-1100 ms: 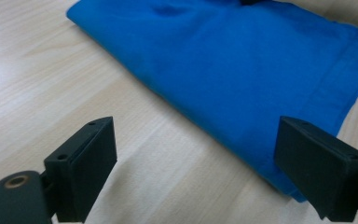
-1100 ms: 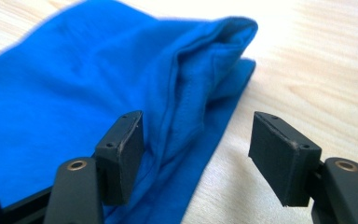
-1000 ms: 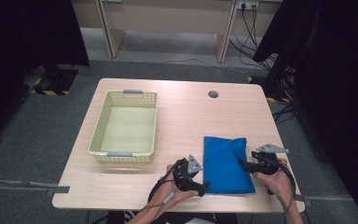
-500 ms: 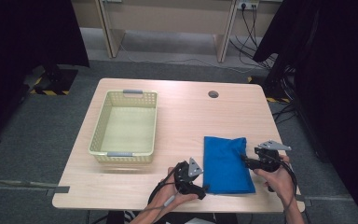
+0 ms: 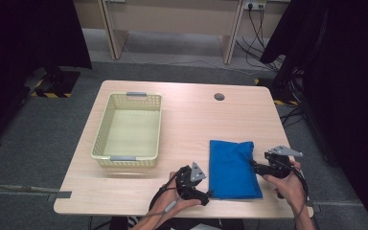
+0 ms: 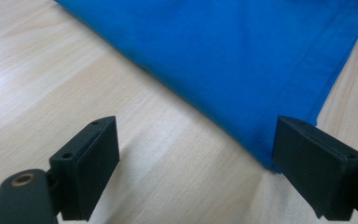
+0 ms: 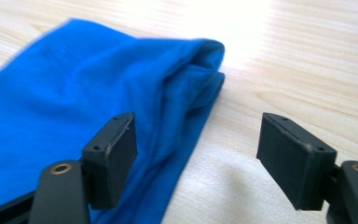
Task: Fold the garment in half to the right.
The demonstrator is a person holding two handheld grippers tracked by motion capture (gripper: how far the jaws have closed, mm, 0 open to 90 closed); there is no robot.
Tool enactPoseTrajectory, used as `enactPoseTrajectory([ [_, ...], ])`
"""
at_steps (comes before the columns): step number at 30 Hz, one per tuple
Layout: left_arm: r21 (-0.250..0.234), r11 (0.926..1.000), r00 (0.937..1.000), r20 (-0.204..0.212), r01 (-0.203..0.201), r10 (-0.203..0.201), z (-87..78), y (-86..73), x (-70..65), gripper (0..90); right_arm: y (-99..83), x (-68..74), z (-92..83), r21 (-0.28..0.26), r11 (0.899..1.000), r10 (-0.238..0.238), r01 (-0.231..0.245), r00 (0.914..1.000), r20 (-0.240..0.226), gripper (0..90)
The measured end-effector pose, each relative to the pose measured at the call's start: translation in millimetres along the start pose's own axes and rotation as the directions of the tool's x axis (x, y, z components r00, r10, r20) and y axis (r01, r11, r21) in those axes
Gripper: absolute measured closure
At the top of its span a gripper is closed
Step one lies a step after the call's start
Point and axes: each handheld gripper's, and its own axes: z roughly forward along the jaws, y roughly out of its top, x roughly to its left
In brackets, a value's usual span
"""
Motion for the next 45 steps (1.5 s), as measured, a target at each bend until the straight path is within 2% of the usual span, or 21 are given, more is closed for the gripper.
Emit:
enactPoseTrajectory([
  [2, -0.003, 1.0, 0.9999, -0.009, 0.008, -0.008, -5.3, -2.4, 4.5, 13.8, -1.2, 3.5, -4.6, -0.015, 1.0, -0.002, 0.001, 0.9999, -0.016, 26.3],
  [8, 0.003, 0.9992, 0.9985, -0.038, 0.04, -0.04, -16.8, -15.0, 17.7, 13.6, -13.5, 17.2, -10.6, -0.002, 1.0, -0.025, 0.025, 0.9978, -0.061, 24.4],
  [11, 0.006, 0.9986, 0.9974, -0.05, 0.052, -0.052, -22.4, -20.9, 22.9, 13.6, -17.2, 20.5, -12.3, 0.002, 0.999, -0.032, 0.032, 0.9971, -0.069, 24.7],
  [13, 0.004, 0.9979, 0.9959, -0.064, 0.064, -0.064, -28.4, -26.5, 27.8, 13.5, -25.3, 25.8, -17.5, 0.01, 0.999, -0.051, 0.052, 0.9947, -0.089, 26.9],
  [20, 0.009, 0.997, 0.9927, -0.094, 0.077, -0.076, -35.7, -36.5, 36.1, 13.2, -40.1, 30.0, -25.6, 0.02, 0.998, -0.056, 0.058, 0.993, -0.104, 30.8],
  [23, 0.011, 0.9975, 0.9917, -0.109, 0.07, -0.068, -36.9, -38.1, 37.1, 13.2, -45.6, 31.3, -23.9, 0.032, 0.997, -0.072, 0.076, 0.993, -0.093, 31.7],
  [28, 0.024, 0.9985, 0.9905, -0.13, 0.049, -0.046, -38.8, -40.2, 36.3, 13.2, -51.9, 30.7, -25.4, 0.031, 0.998, -0.052, 0.055, 0.995, -0.085, 31.6],
  [32, 0.022, 0.9984, 0.99, -0.133, 0.051, -0.048, -41.6, -42.7, 36.3, 13.0, -48.2, 31.3, -27.5, 0.031, 0.997, -0.066, 0.069, 0.9954, -0.069, 29.0],
  [39, 0.025, 0.9974, 0.987, -0.148, 0.067, -0.063, -51.3, -50.7, 39.7, 11.7, -43.9, 31.7, -34.7, -0.008, 0.998, -0.068, 0.067, 0.9955, -0.065, 25.8],
  [45, 0.023, 0.9968, 0.9853, -0.155, 0.076, -0.072, -58.8, -57.4, 39.3, 11.2, -46.6, 32.2, -33.7, -0.005, 0.998, -0.06, 0.06, 0.9949, -0.081, 23.5],
])
